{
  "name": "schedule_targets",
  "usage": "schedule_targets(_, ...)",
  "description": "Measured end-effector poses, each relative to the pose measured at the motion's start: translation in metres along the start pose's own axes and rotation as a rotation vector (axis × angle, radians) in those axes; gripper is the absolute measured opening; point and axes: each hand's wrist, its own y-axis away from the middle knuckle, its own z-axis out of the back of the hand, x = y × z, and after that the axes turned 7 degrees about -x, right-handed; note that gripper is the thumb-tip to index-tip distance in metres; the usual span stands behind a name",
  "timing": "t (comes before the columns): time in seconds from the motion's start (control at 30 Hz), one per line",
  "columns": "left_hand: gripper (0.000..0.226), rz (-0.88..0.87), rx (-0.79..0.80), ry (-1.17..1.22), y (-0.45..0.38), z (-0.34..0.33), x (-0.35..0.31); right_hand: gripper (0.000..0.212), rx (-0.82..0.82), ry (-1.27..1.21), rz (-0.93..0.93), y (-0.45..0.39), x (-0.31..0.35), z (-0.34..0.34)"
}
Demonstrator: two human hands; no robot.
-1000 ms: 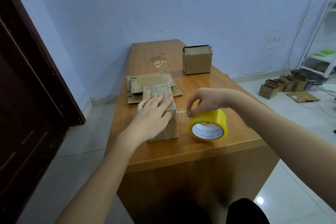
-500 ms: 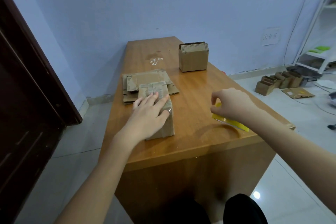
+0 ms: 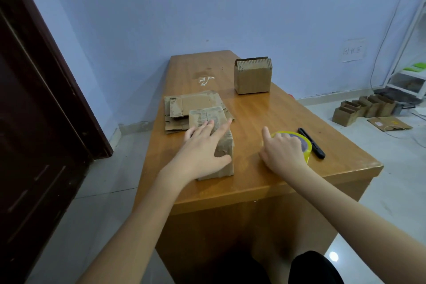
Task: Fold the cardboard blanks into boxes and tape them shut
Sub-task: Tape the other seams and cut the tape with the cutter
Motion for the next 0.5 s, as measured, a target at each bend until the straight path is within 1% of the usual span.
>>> schedule_targets(0.03, 0.081, 0.006, 0.013, 0.073, 0.000, 0.005, -0.001, 0.053, -0.049, 0.007, -0.030, 0.000, -0.001, -0.004)
schedule_targets(0.07, 0.083, 0.029, 0.034, 0.171, 0.000, 0.009, 0.000, 0.057, -0.078, -0.015, -0.010, 0.000, -0.001, 0.000)
schedule_targets(0.13, 0.081, 0.079, 0.056, 0.373, -0.001, 0.020, 0.005, 0.054, -0.148, -0.155, 0.056, 0.001, -0.001, 0.021)
schedule_targets(0.2, 0.070, 0.081, 0.046, 0.520, -0.002, 0.027, 0.014, 0.046, -0.285, -0.418, 0.205, -0.001, -0.004, 0.036)
schedule_targets(0.27, 0.054, 0.080, 0.016, 0.657, -0.003, 0.032, 0.025, 0.043, -0.317, -0.736, 0.320, -0.007, -0.007, 0.050)
schedule_targets(0.3, 0.051, 0.085, -0.007, 0.730, -0.002, 0.034, 0.030, 0.043, -0.279, -0.866, 0.375, -0.012, -0.008, 0.055)
schedule_targets(0.33, 0.053, 0.088, -0.030, 0.806, 0.000, 0.034, 0.036, 0.044, -0.195, -0.971, 0.429, -0.015, -0.009, 0.059)
schedule_targets(0.4, 0.060, 0.058, -0.068, 0.918, 0.007, 0.034, 0.047, 0.044, 0.000, -1.074, 0.513, -0.022, -0.008, 0.060)
schedule_targets(0.43, 0.063, 0.031, -0.073, 0.911, 0.012, 0.033, 0.051, 0.042, 0.079, -1.078, 0.532, -0.025, -0.007, 0.058)
schedule_targets(0.5, 0.066, -0.035, -0.039, 0.772, 0.017, 0.028, 0.060, 0.039, 0.129, -1.094, 0.528, -0.028, -0.008, 0.052)
